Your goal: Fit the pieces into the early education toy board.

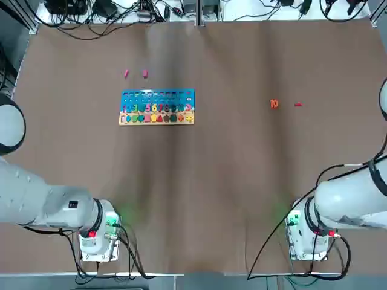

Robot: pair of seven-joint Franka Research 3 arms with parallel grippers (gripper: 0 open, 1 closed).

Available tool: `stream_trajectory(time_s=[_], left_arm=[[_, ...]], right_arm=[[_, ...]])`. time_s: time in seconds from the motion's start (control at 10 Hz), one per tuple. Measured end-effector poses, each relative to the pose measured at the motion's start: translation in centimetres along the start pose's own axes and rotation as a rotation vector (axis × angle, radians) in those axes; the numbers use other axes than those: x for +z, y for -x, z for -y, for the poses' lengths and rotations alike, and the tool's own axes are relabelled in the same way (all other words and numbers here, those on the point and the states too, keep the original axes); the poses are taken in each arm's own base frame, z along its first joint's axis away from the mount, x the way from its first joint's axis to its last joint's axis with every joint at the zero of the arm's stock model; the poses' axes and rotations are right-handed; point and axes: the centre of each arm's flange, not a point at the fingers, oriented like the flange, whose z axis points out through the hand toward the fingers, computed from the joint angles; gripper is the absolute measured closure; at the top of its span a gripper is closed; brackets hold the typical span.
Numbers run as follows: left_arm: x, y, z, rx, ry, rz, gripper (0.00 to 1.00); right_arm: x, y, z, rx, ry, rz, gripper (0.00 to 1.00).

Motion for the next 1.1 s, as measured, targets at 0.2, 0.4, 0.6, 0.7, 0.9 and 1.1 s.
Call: stream_trajectory(time_s=[0.2, 0.4, 0.6, 0.7, 0.9, 1.1], left_arm=[[0.0, 0.0, -0.1, 0.001, 0.0, 0.001, 0.02], [0.5, -0.2, -0.3, -0.002, 0.001, 0.012, 0.01], [2.4, -0.4, -0.5, -0.001, 0.001, 0.074, 0.03], [3.7, -0.3, -0.4, -0.005, 0.002, 0.116, 0.18], [8.0, -0.4, 0.0, -0.016, 0.002, 0.165, 0.5], [14.6, -0.8, 0.5, -0.024, 0.001, 0.145, 0.79]], right_arm=[[0.2, -0.1, -0.1, 0.002, 0.0, 0.003, 0.01], [0.4, -0.2, -0.3, 0.004, 0.001, 0.007, 0.01], [2.8, -1.1, 0.0, -0.001, 0.001, 0.041, 0.01], [4.9, -2.1, 0.2, -0.006, 0.0, 0.047, 0.01], [10.0, -3.8, 1.5, -0.028, -0.002, 0.039, 0.01], [15.7, -3.6, 3.3, -0.027, -0.009, 0.049, 0.01]])
